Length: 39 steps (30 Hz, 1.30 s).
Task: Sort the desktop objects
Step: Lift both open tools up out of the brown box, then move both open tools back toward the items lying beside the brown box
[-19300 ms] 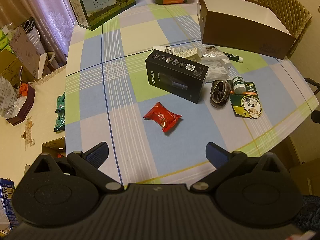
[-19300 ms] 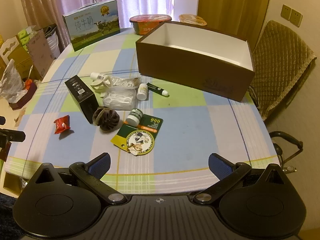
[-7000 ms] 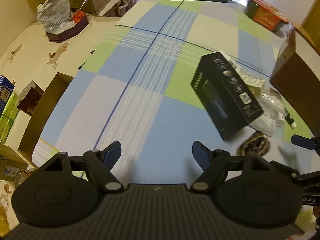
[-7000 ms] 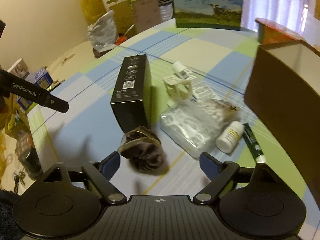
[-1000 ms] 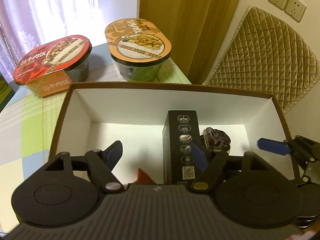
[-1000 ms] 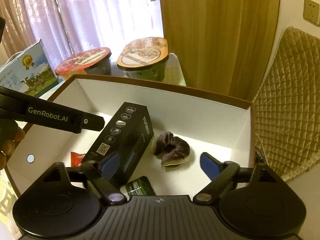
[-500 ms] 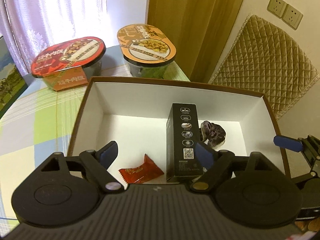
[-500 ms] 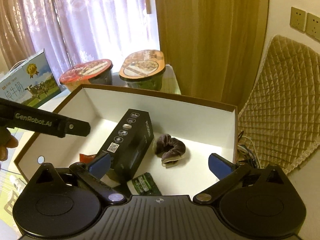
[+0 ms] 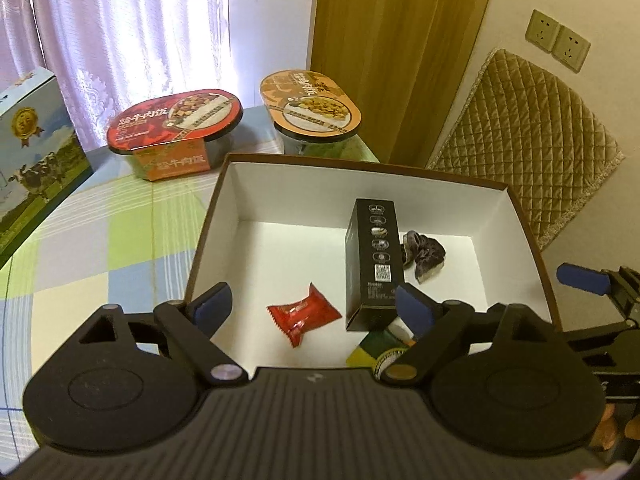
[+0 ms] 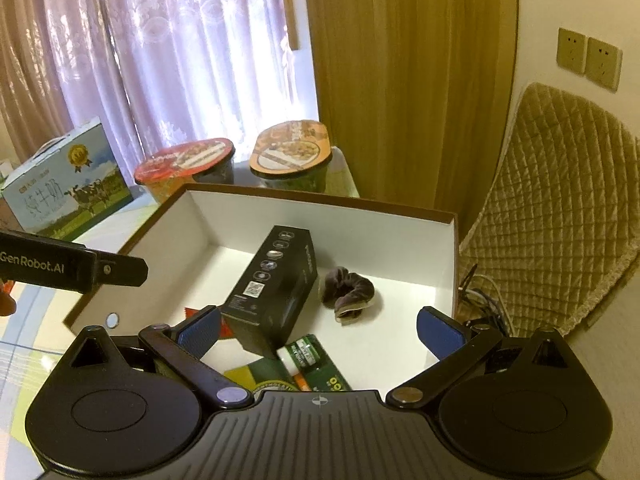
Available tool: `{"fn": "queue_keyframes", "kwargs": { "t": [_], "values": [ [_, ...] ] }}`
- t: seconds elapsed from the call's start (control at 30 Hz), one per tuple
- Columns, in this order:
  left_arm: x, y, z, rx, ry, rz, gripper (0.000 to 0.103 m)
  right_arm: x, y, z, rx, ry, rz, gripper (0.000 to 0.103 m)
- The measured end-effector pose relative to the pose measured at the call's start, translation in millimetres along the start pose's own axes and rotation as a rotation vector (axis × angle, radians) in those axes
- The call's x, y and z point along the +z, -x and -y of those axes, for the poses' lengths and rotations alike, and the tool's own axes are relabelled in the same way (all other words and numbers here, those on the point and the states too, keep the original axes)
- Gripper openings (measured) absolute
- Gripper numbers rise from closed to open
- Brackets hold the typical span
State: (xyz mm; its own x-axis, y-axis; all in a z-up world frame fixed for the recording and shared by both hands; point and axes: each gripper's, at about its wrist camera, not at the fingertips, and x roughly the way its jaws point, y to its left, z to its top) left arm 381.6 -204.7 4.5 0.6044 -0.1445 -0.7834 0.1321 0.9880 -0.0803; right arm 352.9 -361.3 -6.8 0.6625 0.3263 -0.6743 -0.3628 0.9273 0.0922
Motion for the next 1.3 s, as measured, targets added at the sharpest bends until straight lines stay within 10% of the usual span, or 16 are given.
{"fn": "queue_keyframes", "kwargs": {
  "t": [1.3],
  "values": [
    [-101,123,-26,-0.006,-0.009,0.049,0.091,-70,105,-73,0.013,0.007,0.018,0.101]
  ]
}}
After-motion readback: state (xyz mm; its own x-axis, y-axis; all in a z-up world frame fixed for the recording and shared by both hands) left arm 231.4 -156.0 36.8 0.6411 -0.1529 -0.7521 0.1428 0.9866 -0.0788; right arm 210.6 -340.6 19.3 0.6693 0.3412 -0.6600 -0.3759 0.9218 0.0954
